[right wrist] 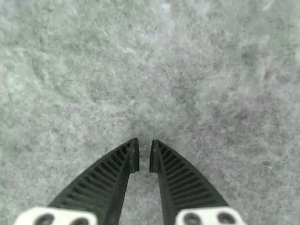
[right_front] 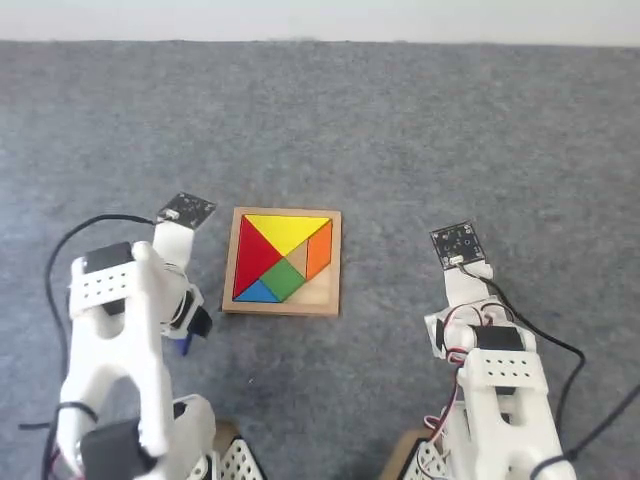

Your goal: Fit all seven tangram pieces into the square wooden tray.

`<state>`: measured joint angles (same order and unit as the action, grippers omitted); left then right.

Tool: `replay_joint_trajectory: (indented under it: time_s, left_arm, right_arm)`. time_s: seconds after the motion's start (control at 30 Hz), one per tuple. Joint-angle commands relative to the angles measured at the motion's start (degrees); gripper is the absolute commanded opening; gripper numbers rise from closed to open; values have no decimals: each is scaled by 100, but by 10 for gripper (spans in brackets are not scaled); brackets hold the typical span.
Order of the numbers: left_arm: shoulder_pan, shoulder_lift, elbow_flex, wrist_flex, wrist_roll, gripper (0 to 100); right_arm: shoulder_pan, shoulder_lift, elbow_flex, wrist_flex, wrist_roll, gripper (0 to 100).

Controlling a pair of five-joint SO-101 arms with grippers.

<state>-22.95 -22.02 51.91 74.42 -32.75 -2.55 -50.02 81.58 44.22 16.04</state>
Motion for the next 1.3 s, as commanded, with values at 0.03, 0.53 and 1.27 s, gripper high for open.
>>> replay_joint_trajectory:
  time_s: [0.03, 0.53, 1.27]
  left_arm:
    - [9, 510, -31, -501, 70, 218]
    - [-299, 2347, -637, -879, -501, 218]
    - [-1996, 1433, -743, -1081, -1266, 217]
  right_arm:
    - [40, -136, -44, -110, 62, 61]
    - [48, -127, -44, -198, 26, 61]
    - [48, -119, -35, -215, 26, 61]
